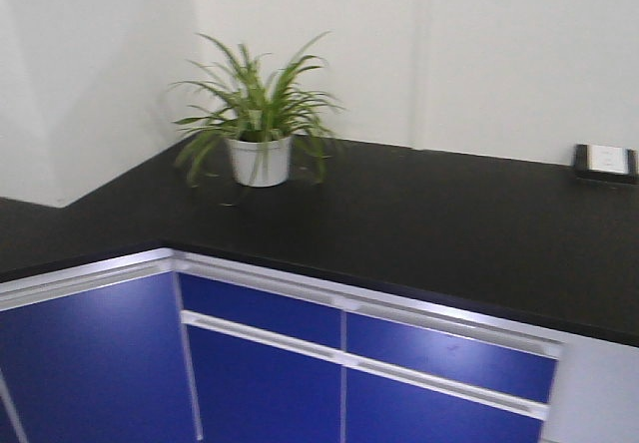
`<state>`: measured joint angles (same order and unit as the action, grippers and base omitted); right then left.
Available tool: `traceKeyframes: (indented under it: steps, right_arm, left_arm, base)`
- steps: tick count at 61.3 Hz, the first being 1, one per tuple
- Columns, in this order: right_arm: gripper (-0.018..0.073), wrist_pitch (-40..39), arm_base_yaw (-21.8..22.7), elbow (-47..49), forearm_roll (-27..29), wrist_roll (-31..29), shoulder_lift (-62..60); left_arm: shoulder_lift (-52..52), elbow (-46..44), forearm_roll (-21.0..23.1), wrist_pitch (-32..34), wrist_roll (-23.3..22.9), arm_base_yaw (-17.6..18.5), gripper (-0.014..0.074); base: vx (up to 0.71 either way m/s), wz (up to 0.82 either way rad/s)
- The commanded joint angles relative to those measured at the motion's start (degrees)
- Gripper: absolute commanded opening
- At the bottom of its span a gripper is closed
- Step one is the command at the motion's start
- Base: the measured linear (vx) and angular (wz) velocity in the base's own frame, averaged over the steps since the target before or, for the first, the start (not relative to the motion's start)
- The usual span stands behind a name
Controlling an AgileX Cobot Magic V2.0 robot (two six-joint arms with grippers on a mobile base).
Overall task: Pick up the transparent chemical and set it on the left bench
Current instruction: 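Drive the base to the bench with white bins, holding the vial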
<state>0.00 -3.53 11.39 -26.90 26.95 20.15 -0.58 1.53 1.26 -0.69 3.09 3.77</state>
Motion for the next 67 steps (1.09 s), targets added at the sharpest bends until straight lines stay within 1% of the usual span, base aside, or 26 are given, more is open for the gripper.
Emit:
traceKeyframes:
  steps: [1,23,43,54,67]
  right_arm:
    - [0.0010,-4.47,0.31,1.75,-0.44,-0.07,0.42]
    - [0.0010,-4.47,0.31,1.75,-0.44,-0.07,0.42]
    - [0.0010,-4.47,0.31,1.75,-0.44,-0.07,0.42]
    - [0.0010,-4.47,0.31,1.75,-0.44,-0.07,0.42]
    - [0.0010,-4.47,0.31,1.75,-0.44,-0.07,0.42]
  left_arm:
    - [-1.10,0.93,0.04,4.49,-0.45,0.10,-0.0003]
    - [-1.10,0.93,0.04,4.49,-0.45,0.10,-0.0003]
    - [-1.10,0.93,0.04,4.49,-0.45,0.10,-0.0003]
    - [-1.10,0.93,0.04,4.49,-0.45,0.10,-0.0003]
    - [-1.10,0.93,0.04,4.49,-0.45,0.10,-0.0003]
  base:
    - [-0.18,0.97]
    - [-0.13,1.11]
    - [-0.03,1.05]
    - [0.04,0.86]
    - [0.08,0.66]
